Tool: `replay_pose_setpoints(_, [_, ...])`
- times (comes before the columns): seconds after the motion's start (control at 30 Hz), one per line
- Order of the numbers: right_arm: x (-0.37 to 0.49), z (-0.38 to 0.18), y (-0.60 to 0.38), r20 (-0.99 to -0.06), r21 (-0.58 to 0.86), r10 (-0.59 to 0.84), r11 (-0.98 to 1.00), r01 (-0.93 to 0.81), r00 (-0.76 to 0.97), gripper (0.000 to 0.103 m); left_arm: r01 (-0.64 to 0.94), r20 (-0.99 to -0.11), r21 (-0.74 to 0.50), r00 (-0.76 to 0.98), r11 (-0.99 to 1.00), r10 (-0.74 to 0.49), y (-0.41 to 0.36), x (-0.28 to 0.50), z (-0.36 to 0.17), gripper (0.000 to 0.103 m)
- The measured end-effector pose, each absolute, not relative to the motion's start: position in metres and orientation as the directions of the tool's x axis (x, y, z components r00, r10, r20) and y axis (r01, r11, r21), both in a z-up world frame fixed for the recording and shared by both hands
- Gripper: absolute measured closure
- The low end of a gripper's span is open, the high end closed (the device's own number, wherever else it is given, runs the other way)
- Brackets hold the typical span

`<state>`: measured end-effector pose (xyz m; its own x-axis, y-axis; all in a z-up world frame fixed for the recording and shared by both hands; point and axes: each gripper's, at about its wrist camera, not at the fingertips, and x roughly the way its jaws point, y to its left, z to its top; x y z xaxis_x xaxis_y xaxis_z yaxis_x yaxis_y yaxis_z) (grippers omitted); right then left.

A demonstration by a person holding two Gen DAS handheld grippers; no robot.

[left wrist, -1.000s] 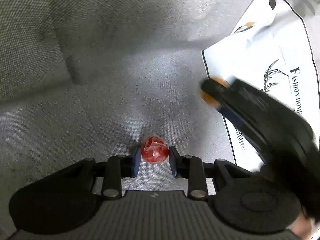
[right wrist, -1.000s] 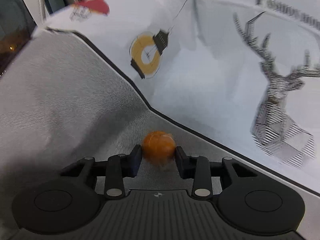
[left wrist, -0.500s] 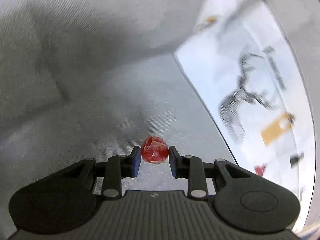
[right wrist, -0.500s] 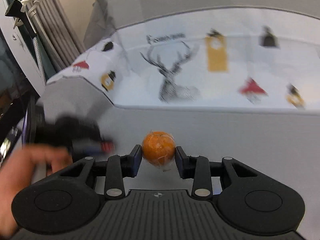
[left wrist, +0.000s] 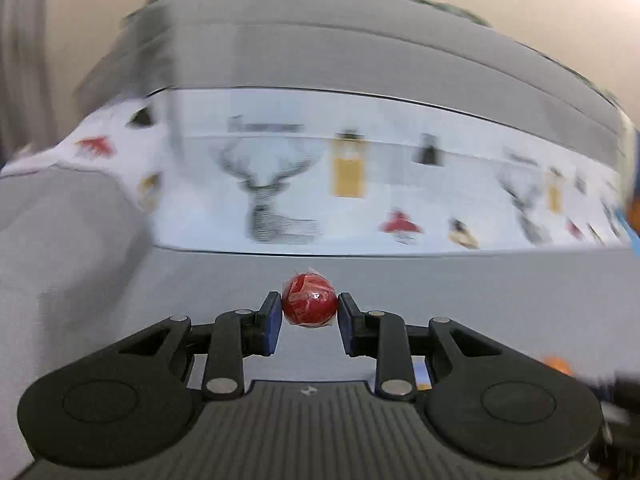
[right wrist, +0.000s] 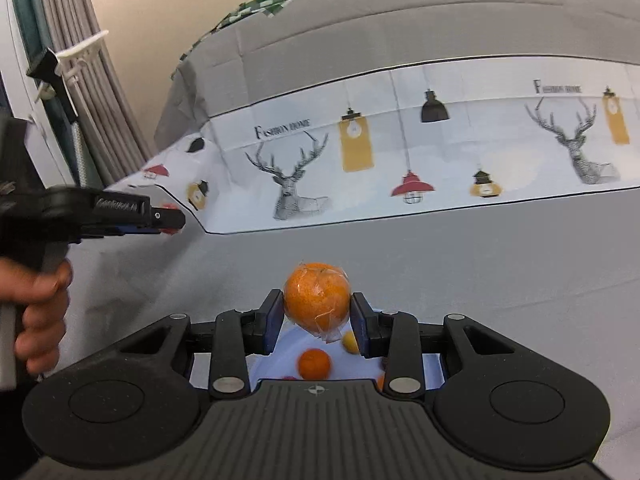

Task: Organize fruits
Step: 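Carry the tomato with the left gripper while the right gripper carries the orange over the plate, then open the left gripper to drop the tomato while the right gripper drops the orange onto the plate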

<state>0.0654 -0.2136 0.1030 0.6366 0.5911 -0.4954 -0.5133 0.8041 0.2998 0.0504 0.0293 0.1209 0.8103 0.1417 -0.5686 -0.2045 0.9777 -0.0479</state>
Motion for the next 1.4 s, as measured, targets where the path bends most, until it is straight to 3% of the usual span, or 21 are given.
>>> replay_pose_setpoints(0.13, [0.07, 0.101, -0.224, -0.502, 0.299, 0.567, 0.822, -0.485, 0.653, 0.065, -0.139, -0.685, -0.054, 0.726, 0.989, 0.064, 0.008, 0.051, 0.084, 0.07])
replay_pose_setpoints(0.37, [0.092, 0.084, -0.229, -0.565, 0.307, 0.525, 0.85, -0.428, 0.637, 0.065, -0.196, -0.771, -0.135, 0.636, 0.971, 0.021, 0.022, 0.077, 0.063, 0.07])
replay_pose_setpoints(0.67, [0.099, 0.071, -0.216, -0.647, 0.23, 0.468, 0.873, -0.431, 0.602, 0.065, -0.185, -0.785, -0.228, 0.616, 0.956, -0.068, 0.033, 0.089, 0.058, 0.07])
replay_pose_setpoints(0.9, [0.099, 0.065, -0.214, -0.681, 0.226, 0.472, 0.862, -0.453, 0.56, 0.065, 0.028, -0.802, -0.227, 0.562, 0.973, -0.203, -0.006, 0.091, 0.05, 0.07])
replay_pose_setpoints(1.07, [0.1, 0.061, -0.211, -0.7, 0.208, 0.458, 0.865, -0.457, 0.548, 0.065, 0.121, -0.839, -0.141, 0.513, 0.983, -0.183, -0.028, 0.086, 0.037, 0.07])
replay_pose_setpoints(1.4, [0.099, 0.058, -0.205, -0.714, 0.189, 0.447, 0.864, -0.466, 0.539, 0.065, 0.166, -0.872, -0.11, 0.458, 0.98, -0.175, -0.033, 0.084, 0.024, 0.07])
